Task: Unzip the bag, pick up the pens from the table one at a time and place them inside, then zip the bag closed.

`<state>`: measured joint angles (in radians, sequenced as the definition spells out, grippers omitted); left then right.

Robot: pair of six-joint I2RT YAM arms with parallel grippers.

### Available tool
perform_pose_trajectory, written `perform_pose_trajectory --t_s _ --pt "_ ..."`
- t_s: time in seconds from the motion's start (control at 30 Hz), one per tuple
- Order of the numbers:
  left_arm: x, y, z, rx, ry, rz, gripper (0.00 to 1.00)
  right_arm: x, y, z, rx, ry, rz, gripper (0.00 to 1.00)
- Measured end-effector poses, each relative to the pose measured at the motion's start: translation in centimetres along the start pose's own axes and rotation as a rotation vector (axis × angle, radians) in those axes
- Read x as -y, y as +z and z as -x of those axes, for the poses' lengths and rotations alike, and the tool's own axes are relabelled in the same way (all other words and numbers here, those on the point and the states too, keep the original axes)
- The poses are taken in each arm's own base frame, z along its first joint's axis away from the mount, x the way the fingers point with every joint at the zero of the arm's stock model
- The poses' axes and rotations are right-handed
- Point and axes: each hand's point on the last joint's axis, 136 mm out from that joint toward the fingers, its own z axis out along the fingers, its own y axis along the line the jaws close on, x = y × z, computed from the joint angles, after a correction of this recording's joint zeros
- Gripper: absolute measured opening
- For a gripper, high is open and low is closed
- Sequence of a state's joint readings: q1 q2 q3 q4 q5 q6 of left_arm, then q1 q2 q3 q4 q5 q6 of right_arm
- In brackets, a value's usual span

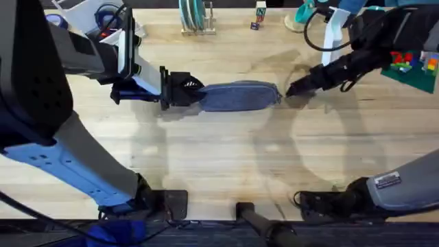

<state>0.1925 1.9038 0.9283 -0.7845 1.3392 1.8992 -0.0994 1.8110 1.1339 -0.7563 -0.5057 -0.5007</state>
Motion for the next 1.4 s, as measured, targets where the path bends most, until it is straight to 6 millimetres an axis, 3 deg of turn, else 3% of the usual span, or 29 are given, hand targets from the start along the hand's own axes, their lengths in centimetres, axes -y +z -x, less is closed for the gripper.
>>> perform_pose_trajectory --t_s 0.07,0.1,0.23,0.3,0.43,0.47,0.87,1.07,1.23,1.4 --pt "0.0 0.0 0.0 0.000 0.000 0.000 0.042 -0.9 -0.2 0.1 0.001 -0.011 0.017 0.888" --pt "0.0 0.0 0.0 0.000 0.000 0.000 0.042 -1.2 -0.3 0.2 0.003 -0.020 0.019 0.970" --pt "0.0 0.0 0.0 0.000 0.000 0.000 0.054 -1.1 -0.4 0.3 0.007 -0.027 0.006 0.996" --pt "0.0 -0.1 0.0 -0.001 -0.003 0.002 0.282 -1.0 -0.4 0.4 0.008 -0.027 0.004 0.995" --pt "-0.2 -0.4 -0.1 -0.003 -0.004 0.015 0.891 -0.9 -0.4 0.4 0.007 -0.028 0.001 0.996" --pt "-0.2 -0.5 -0.1 -0.002 -0.008 0.016 0.966 -0.9 -0.4 0.4 0.008 -0.028 0.001 0.996" --pt "-0.4 -0.5 -0.1 0.005 -0.004 0.022 0.993 -0.8 -0.4 0.4 0.008 -0.029 -0.005 0.996" --pt "-0.4 -1.0 0.5 0.037 -0.202 0.037 0.994 -0.4 -0.7 0.5 0.010 -0.039 -0.041 0.997" --pt "-1.2 -3.1 1.1 0.033 -0.377 0.074 0.997 1.8 -2.7 0.2 0.001 -0.042 -0.200 0.997" --pt "-2.2 -4.6 1.4 -0.042 -0.437 0.073 0.997 1.5 -5.7 0.4 0.040 -0.044 -0.294 0.997"
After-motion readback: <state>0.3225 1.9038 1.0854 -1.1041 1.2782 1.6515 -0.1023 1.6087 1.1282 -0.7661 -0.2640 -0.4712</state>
